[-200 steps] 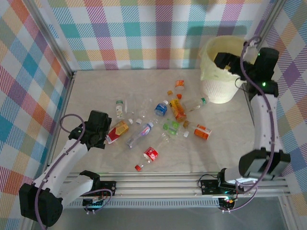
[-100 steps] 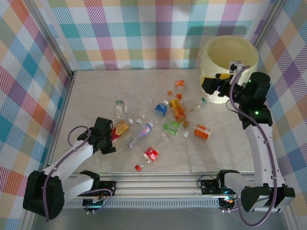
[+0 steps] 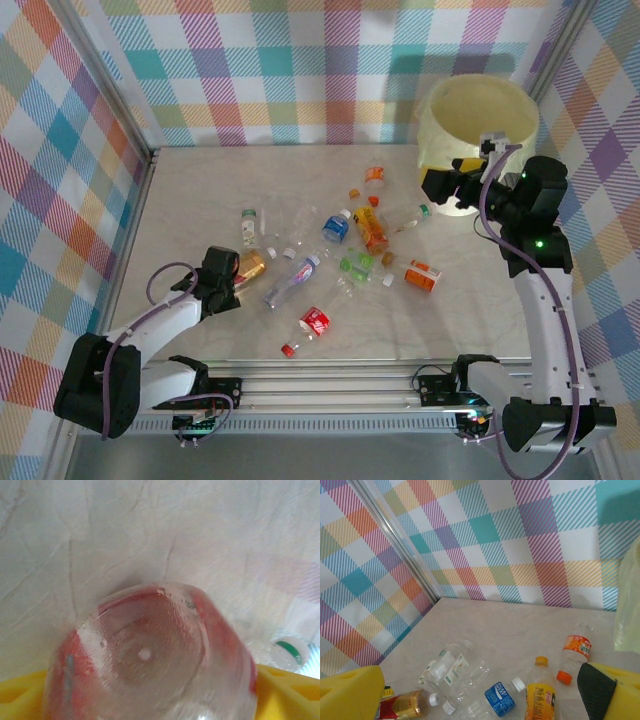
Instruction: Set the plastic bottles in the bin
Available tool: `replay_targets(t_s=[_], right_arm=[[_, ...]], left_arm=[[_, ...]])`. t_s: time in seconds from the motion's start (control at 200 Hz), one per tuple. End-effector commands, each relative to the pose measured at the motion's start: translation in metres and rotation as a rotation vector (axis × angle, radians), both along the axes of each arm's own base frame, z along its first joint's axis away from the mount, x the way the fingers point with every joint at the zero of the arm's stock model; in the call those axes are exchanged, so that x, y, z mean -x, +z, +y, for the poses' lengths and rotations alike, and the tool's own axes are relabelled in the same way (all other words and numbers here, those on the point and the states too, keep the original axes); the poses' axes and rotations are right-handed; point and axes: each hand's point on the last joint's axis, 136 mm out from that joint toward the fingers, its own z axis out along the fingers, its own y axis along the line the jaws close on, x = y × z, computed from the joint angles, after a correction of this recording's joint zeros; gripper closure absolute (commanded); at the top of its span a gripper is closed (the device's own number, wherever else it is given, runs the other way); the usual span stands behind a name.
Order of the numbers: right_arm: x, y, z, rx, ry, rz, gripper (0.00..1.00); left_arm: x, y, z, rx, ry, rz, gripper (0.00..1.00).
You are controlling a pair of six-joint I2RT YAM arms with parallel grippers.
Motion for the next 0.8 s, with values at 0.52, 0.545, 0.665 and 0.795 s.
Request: replay_targets(t_s=[0.52, 0.545, 0.665, 0.795], right_arm=[[-0.009, -0.056, 0.032, -0.029, 0.068, 0.102, 0.00], [-0.010, -0.059, 0.034, -0.011, 0.074, 0.100, 0.00], [-0.014, -0.064, 0.041, 0.037, 0.090, 0.098, 0.00], [-0.013, -0.064, 0.053, 0.040, 0.151, 0.080, 0.00]], left_arm=[[0.011, 0.068, 0.037, -0.419, -0.219, -0.145, 0.39], [0.008, 0.078, 0.036, -0.444, -0.244, -0.165, 0.39], [-0.001, 0.129, 0.031, -0.593, -0.389, -0.231, 0.40], [-0.028, 0.192, -0.002, -0.705, -0.611, -0.408, 0.41]])
